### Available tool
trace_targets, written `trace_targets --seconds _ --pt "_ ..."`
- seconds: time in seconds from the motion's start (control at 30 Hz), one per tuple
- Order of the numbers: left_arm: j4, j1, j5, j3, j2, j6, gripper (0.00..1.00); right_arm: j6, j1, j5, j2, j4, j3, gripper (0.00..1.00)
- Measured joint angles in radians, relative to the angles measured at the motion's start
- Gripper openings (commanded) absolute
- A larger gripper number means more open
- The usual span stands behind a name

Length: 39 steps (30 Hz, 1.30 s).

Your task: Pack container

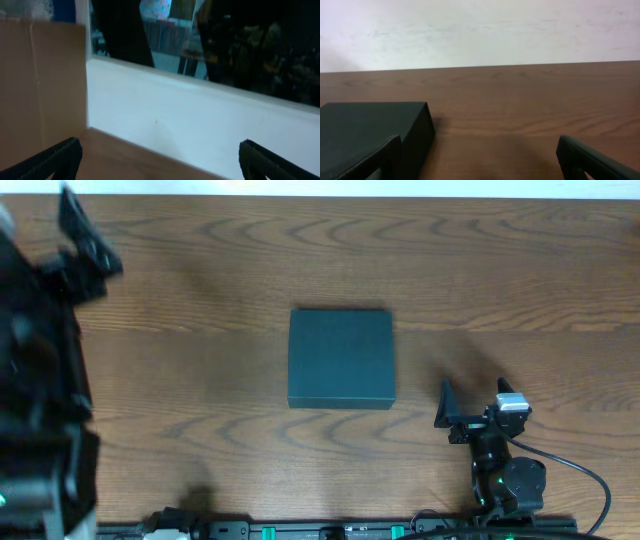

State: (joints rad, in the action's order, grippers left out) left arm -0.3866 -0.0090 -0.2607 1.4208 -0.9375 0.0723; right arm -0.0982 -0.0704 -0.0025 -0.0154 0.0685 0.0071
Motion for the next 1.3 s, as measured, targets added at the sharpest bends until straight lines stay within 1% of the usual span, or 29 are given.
trace_targets --seconds 0.2,0.37,0.47,0.6,0.93,1.1,1.3 --pt "0.131 0.0 0.026 -0.387 0.262 -0.002 0.99 0.0 0.0 0.0 0.0 0.001 0.0 0.99" --pt "0.235 0.0 0.084 -0.63 0.417 -0.002 0.99 0.0 0.0 0.0 0.0 0.001 0.0 0.99" --pt "0.284 0.0 0.113 -0.749 0.48 -0.002 0.99 0.0 0.0 0.0 0.0 0.001 0.0 0.99" --pt "0.335 0.0 0.131 -0.866 0.528 0.006 0.99 0.0 0.0 0.0 0.0 0.001 0.0 0.99" --pt "0.433 0.0 0.177 -1.081 0.631 0.009 0.98 0.0 0.0 0.0 0.0 0.001 0.0 0.99" --pt "0.436 0.0 0.187 -1.149 0.703 0.01 0.99 0.0 0.0 0.0 0.0 0.001 0.0 0.99" --pt "0.439 0.0 0.188 -1.188 0.74 0.014 0.99 0.0 0.0 0.0 0.0 0.001 0.0 0.99"
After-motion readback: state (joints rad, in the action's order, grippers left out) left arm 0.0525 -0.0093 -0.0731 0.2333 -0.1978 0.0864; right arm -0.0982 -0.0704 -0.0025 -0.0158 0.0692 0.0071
